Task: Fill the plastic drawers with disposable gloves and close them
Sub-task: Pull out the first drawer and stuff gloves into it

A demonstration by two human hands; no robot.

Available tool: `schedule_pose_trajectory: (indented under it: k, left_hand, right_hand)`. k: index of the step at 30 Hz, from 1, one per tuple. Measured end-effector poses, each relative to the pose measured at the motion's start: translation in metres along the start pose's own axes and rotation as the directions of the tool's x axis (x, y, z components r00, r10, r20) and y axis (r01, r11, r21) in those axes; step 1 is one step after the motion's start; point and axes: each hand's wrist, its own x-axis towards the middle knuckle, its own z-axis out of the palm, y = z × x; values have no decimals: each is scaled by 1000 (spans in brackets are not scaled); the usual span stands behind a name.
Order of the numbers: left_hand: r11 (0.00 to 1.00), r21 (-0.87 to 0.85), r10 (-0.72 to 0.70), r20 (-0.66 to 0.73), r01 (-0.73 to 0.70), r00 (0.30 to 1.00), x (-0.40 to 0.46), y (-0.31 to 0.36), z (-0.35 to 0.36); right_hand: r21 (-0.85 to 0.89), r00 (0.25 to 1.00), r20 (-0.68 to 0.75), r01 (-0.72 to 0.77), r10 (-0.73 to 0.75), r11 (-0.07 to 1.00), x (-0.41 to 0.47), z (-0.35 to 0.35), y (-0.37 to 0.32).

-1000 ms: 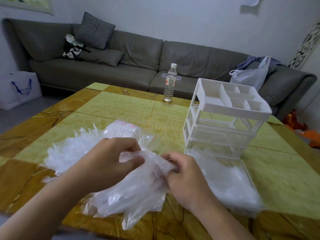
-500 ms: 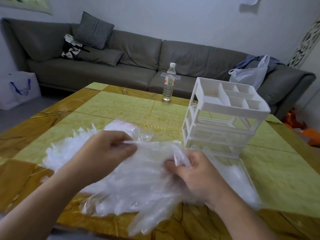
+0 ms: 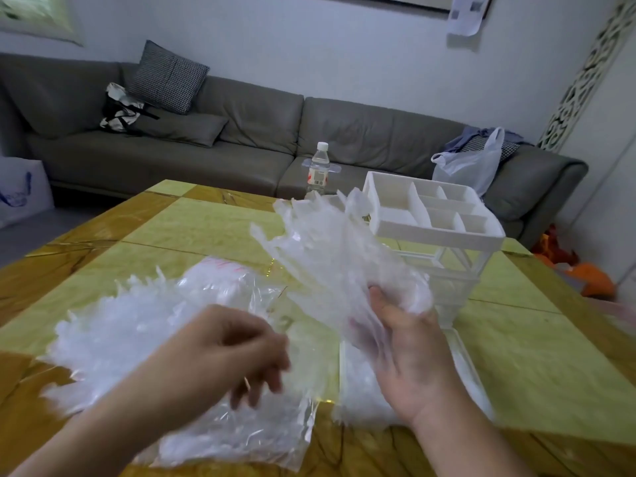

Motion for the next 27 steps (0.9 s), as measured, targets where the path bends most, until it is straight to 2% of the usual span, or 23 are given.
schedule_pose_trajectory:
  k: [1, 2, 3, 6, 8, 10, 13, 18, 19, 23, 25, 27]
  left_hand:
    - [999, -18, -31, 132, 34, 991, -1, -1, 13]
    - [998, -32, -45, 183, 51, 982, -2, -5, 26]
    - [996, -81, -34, 175, 49, 984, -2, -10, 39]
    - [938, -345, 29, -20, -34, 999, 4, -8, 72]
    - [851, -521, -56, -226, -72, 972, 7, -1, 81]
    - [804, -588, -169, -370, -90, 913, 9, -1, 83]
    - [831, -552, -207, -431, -75, 878, 11, -5, 71]
    - [963, -252, -11, -404, -100, 915, 7, -5, 46]
    - [964, -246, -4, -398, -103, 917, 7, -6, 42]
    - [890, -436, -77, -434, -135, 898, 14, -9, 26]
    - [896, -421, -72, -455, -144, 887, 15, -9, 22]
    - [937, -319, -8, -422, -140, 907, 14, -10, 19]
  right_hand:
    - [-25, 999, -28, 29, -30, 999, -1, 2, 5]
    - [-75, 996, -62, 56, -61, 996, -3, 4, 11]
    - [-140, 991, -86, 85, -98, 986, -6, 7, 16]
    - [-279, 980, -51, 172, -193, 945, -18, 16, 29]
    - [-318, 971, -5, 224, -238, 921, -26, 22, 33]
    - [-322, 964, 14, 255, -265, 912, -28, 24, 35]
    - [-267, 968, -13, 237, -250, 934, -25, 21, 33]
    - [-184, 993, 40, 114, -109, 976, -13, 8, 15]
    - [-186, 993, 53, 111, -103, 976, -9, 4, 13]
    - [-270, 995, 72, 92, -75, 959, 2, -9, 10]
    - [-342, 990, 138, 42, 6, 939, 2, -12, 7]
    - [-429, 967, 226, -7, 115, 903, 0, -14, 3]
